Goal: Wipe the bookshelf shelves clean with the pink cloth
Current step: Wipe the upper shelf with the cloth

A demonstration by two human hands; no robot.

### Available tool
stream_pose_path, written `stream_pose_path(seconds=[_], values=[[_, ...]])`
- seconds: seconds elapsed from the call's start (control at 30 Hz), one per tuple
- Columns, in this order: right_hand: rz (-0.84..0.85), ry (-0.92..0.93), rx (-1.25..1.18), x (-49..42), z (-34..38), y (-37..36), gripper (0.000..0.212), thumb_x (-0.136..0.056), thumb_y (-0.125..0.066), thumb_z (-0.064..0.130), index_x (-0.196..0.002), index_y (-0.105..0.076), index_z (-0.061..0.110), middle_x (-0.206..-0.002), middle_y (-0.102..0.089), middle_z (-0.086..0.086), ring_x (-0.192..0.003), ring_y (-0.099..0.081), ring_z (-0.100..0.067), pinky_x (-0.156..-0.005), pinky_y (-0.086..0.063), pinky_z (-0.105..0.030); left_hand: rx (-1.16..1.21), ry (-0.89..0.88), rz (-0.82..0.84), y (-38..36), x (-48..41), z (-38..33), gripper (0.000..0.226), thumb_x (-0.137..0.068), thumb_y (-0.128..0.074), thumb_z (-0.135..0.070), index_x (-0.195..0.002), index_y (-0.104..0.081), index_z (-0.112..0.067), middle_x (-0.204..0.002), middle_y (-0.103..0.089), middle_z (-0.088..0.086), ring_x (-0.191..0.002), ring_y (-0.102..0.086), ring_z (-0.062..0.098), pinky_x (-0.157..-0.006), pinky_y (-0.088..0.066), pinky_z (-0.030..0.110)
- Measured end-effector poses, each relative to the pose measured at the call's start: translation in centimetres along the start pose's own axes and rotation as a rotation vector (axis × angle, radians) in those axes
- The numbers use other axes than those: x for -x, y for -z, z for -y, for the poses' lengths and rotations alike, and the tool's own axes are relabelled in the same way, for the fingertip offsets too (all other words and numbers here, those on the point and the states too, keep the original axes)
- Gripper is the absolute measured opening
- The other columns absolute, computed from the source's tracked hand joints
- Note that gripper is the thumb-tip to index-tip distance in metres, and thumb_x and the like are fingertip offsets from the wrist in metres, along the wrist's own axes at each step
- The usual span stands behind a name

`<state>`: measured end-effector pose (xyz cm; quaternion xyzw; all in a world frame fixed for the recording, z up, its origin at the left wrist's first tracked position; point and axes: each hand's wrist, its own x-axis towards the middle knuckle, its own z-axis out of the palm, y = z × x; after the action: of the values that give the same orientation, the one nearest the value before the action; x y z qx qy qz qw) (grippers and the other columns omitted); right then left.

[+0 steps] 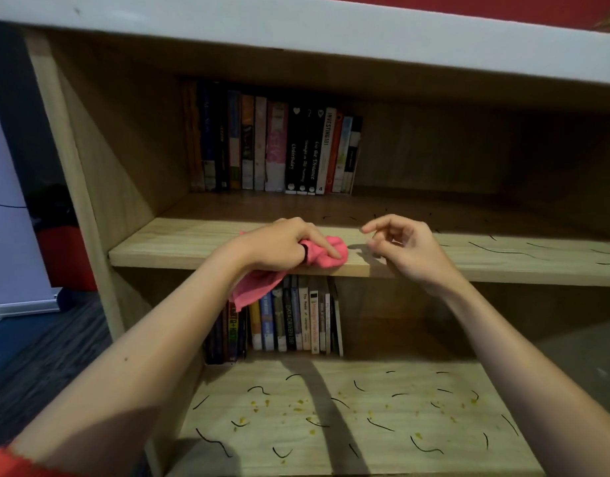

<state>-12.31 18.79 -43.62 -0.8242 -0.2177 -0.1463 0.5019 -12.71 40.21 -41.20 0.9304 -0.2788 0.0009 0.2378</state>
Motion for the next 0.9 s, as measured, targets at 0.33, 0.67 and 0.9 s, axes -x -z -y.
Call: stream_pose_path(seconds=[0.33, 0.67, 0.9], values=[[-0.1, -0.01, 0.332, -1.9, -0.5, -1.3, 0.023, -0.085, -0.052, 0.001, -0.089, -0.064, 0.021, -0.087, -0.057, -0.002, -0.08, -0.052, -0.015, -0.071, -0.045, -0.028, 0.026, 0.006, 0.084, 0.9, 0.0, -1.3, 0.073, -0.071, -0.031, 0.015, -0.091, -0.067, -0.044, -0.135, -0.053, -0.003, -0.119, -0.05, 0.021, -0.105, -0.038, 0.043], [0.233, -0.081, 0.713, -4.6, -1.4, -1.9, 0.055, -0.095, -0.04, 0.046, -0.141, -0.039, 0.015, -0.145, -0.037, 0.0, -0.13, -0.036, -0.018, -0.102, -0.032, -0.035, -0.126, 0.395, -0.263, 0.4, -7.2, 2.8, 0.037, -0.092, -0.041, -0.008, -0.127, -0.052, -0.015, -0.131, -0.053, 0.014, -0.119, -0.048, 0.034, -0.102, -0.038, 0.049], [0.268, -0.106, 0.649, -5.3, -1.6, -1.7, 0.061, -0.093, -0.042, 0.051, -0.142, -0.035, 0.017, -0.143, -0.036, 0.002, -0.13, -0.032, -0.015, -0.101, -0.029, -0.03, -0.145, 0.374, -0.262, -0.3, -12.7, 4.6, 0.037, -0.098, -0.036, -0.019, -0.132, -0.051, -0.024, -0.14, -0.046, 0.011, -0.126, -0.042, 0.032, -0.106, -0.034, 0.041]])
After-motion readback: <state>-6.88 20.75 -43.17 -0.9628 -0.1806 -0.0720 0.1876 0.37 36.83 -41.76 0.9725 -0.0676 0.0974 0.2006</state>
